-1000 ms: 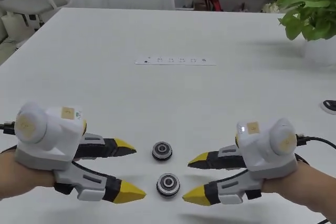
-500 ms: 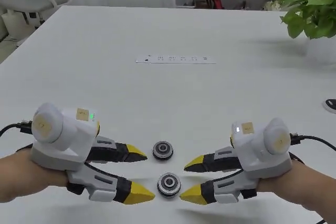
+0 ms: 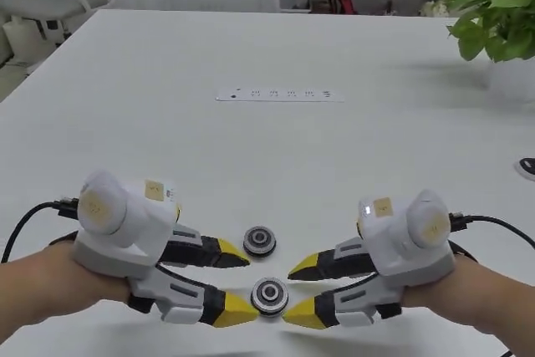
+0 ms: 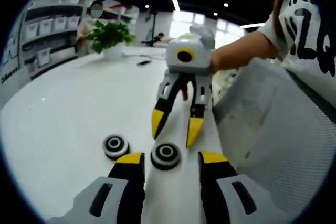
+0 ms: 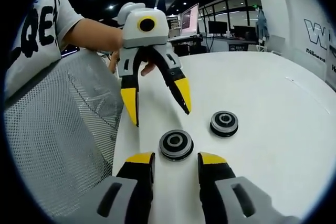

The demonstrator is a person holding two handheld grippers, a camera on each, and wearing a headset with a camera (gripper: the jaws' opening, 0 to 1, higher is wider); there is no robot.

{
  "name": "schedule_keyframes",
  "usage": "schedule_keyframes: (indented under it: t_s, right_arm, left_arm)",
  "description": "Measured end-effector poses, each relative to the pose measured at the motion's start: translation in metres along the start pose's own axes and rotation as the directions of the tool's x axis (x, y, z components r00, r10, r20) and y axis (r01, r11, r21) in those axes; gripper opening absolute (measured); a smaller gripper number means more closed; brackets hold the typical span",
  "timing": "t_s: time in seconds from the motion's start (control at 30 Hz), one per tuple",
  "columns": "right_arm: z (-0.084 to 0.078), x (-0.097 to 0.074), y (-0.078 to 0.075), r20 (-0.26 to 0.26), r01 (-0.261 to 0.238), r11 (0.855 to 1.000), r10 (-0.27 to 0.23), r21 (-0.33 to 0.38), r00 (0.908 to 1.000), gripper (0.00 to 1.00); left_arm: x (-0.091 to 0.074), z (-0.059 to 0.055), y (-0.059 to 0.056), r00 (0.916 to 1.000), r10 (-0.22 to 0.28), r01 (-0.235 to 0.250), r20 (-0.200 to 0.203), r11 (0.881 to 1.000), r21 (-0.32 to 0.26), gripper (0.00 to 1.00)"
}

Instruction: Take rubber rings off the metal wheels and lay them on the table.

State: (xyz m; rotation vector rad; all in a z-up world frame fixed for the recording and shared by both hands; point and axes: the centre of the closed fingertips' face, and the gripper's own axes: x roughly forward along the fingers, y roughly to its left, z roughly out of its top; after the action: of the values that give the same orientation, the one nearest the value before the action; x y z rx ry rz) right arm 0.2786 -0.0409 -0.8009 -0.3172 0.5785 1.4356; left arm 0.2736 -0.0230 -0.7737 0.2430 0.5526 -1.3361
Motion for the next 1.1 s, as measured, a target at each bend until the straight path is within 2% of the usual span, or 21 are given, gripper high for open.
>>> schedule_keyframes:
  t_s: [0.3,0.47,0.53,0.67,0.8,0.97,1.03,1.1]
  right_arm:
    - [-0.002,0.001,0.001,-0.008,-0.005,1.000,0.005,0.005,1.0000,0.28]
    - [-0.003,0.002,0.001,-0.013,-0.005,1.000,0.005,0.006,0.9999,0.28]
    - [-0.004,0.002,0.002,-0.019,-0.006,1.000,0.006,0.001,0.9998,0.28]
    - [-0.005,0.002,0.002,-0.020,-0.005,1.000,0.005,0.001,0.9998,0.28]
    - [-0.005,0.002,0.001,-0.021,-0.003,1.000,0.003,0.000,0.9998,0.28]
    - [-0.002,0.003,0.000,-0.008,0.007,1.000,-0.007,-0.005,0.9999,0.27]
    - [0.001,0.003,0.000,0.008,0.005,1.000,-0.005,0.011,0.9999,0.27]
    - [0.000,0.004,0.000,0.004,0.008,1.000,-0.008,0.002,1.0000,0.27]
  left_arm:
    - [0.012,-0.002,0.000,0.9998,-0.002,0.002,-0.022,1.000,0.011,0.34]
    - [0.017,-0.001,0.000,0.9998,-0.002,0.002,-0.019,1.000,0.012,0.29]
    - [0.020,-0.004,-0.001,0.9995,0.000,0.001,-0.032,1.000,0.026,0.27]
    - [0.024,-0.008,0.003,0.9982,0.027,-0.025,-0.053,0.999,0.043,0.23]
    - [0.025,-0.007,0.006,0.9975,0.050,-0.048,-0.051,0.998,0.046,0.18]
    - [0.026,-0.008,0.006,0.9956,0.070,-0.061,-0.062,0.990,0.126,0.16]
    - [0.025,-0.009,0.003,0.9956,0.065,-0.057,-0.067,0.991,0.120,0.15]
    - [0.022,-0.010,0.003,0.9959,0.066,-0.058,-0.062,0.990,0.126,0.15]
